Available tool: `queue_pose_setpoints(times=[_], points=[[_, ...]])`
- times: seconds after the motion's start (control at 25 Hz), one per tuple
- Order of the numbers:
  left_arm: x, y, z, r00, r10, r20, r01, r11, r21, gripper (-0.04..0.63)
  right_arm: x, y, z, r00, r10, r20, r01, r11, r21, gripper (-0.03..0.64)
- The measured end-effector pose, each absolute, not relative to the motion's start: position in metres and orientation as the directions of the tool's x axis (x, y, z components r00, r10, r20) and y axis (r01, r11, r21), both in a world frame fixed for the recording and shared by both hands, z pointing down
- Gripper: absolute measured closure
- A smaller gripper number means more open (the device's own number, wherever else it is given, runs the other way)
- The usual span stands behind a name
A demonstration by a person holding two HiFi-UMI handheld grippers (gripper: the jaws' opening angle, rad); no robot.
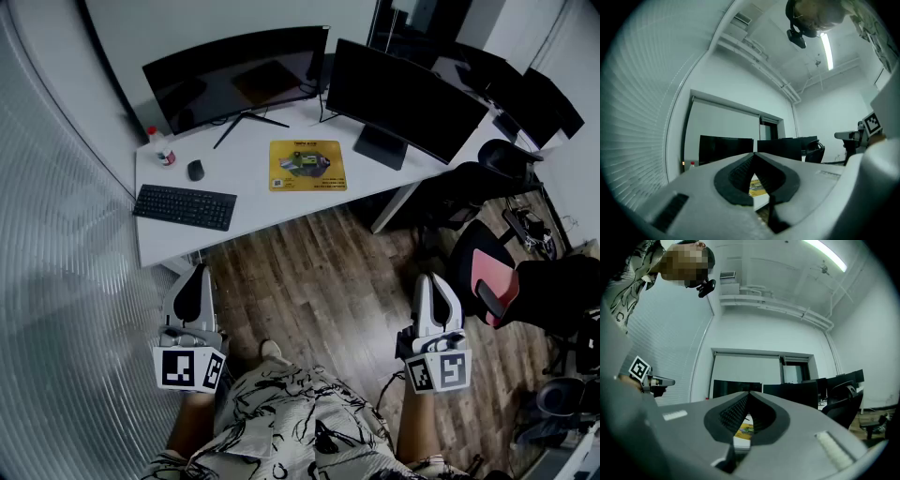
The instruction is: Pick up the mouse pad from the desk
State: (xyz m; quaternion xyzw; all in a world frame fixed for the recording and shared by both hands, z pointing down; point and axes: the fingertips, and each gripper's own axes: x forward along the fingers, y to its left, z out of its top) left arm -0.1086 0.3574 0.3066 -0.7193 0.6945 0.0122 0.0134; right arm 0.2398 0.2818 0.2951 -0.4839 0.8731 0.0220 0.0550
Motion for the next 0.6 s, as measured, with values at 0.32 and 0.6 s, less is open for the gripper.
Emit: queue_pose_setpoints(times=[0.32, 0.6], points=[[-0.103, 0.357, 0.309, 0.06, -0.998, -0.025, -0.998, -0.06, 0.015, 0.597, 0.239, 0.28, 0.296, -0.536, -0.836, -0.114, -0.841, 0.541, -0.013, 0.606], [-0.095, 0.353, 0.307, 0.08, -0.997, -0.022, -0.996, -0.08, -0.036, 0.595, 0.234, 0.282, 0.294, -0.568, -0.809, -0.151, -0.814, 0.579, -0.043, 0.607]])
